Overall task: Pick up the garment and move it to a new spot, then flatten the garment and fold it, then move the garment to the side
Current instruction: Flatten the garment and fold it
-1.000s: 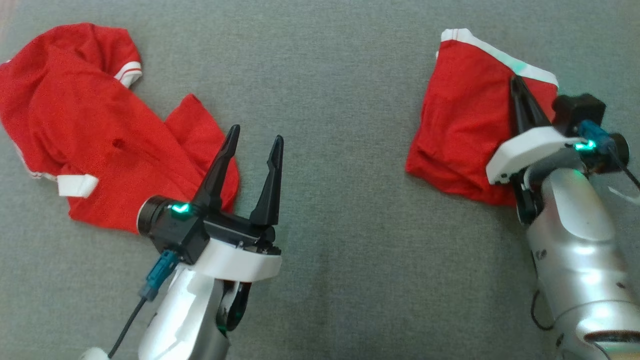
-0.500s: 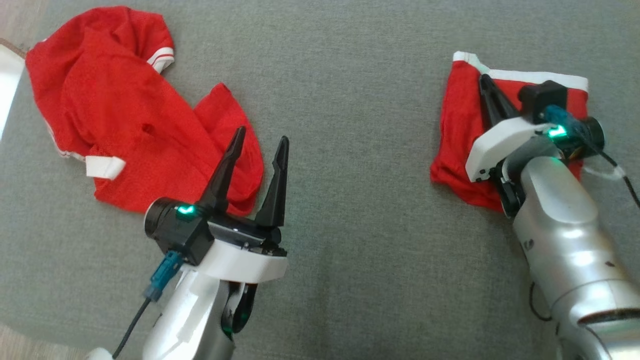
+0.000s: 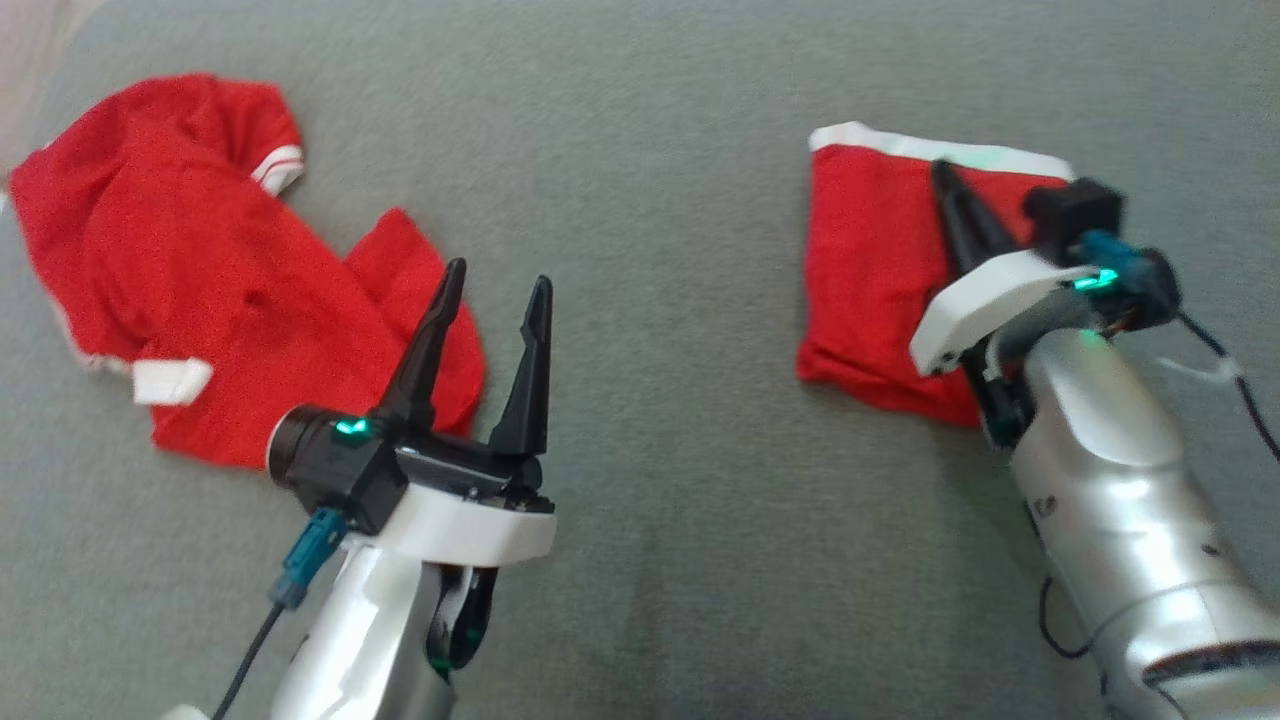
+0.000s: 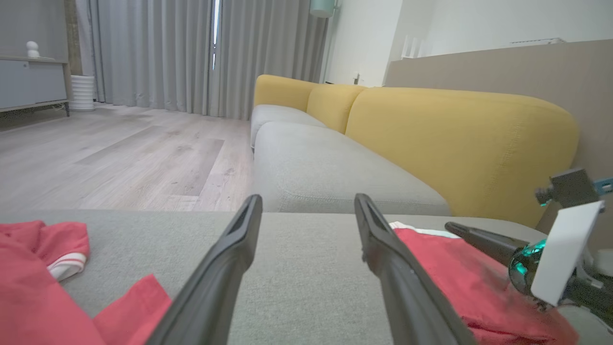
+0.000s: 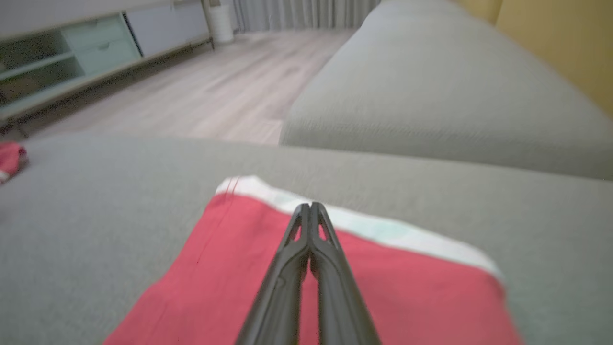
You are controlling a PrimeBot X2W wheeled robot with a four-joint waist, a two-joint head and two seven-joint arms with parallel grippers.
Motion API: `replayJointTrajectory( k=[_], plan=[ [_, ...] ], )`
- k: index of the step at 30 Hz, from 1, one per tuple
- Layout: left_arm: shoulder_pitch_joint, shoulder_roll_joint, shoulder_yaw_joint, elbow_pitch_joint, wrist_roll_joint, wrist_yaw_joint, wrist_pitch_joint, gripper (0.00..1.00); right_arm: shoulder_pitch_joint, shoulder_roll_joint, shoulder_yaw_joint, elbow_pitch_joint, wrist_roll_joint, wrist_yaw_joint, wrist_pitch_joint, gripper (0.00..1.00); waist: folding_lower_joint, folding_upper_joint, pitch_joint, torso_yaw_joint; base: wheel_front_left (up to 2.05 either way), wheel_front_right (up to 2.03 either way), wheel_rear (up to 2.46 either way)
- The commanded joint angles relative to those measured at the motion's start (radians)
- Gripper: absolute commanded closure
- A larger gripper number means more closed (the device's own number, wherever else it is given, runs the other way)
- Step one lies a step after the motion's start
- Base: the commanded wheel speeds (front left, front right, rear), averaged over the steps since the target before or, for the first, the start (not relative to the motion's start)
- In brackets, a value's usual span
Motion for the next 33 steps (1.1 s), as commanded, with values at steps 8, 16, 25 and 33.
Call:
replayJointTrajectory(
  k=[8, 16, 25, 33],
  plan=[
    [0.035, 0.004, 0.075, -0.047, 0.023, 0.003, -0.006, 0.0, 0.226, 0.019, -0.164, -0.44, -0.064, -0.001, -0.013, 1.0, 0.0, 0.0, -0.104, -0.12, 0.0, 0.0, 0.0],
    [0.064, 0.004, 0.106, -0.043, 0.036, -0.001, -0.006, 0.0, 0.433, 0.021, -0.23, -0.642, -0.044, -0.001, -0.014, 0.15, 0.0, 0.0, -0.143, -0.182, 0.0, 0.0, 0.0],
    [0.116, 0.004, 0.142, -0.027, 0.046, -0.014, -0.006, 0.0, 0.583, 0.021, -0.211, -0.743, 0.023, -0.001, -0.014, 0.0, 0.0, 0.0, -0.172, -0.214, 0.0, 0.0, 0.0],
    [0.149, 0.004, 0.165, -0.012, 0.043, -0.019, -0.006, 0.0, 0.627, 0.021, -0.181, -0.772, 0.04, -0.001, -0.014, 0.0, 0.0, 0.0, -0.193, -0.218, 0.0, 0.0, 0.0]
  ],
)
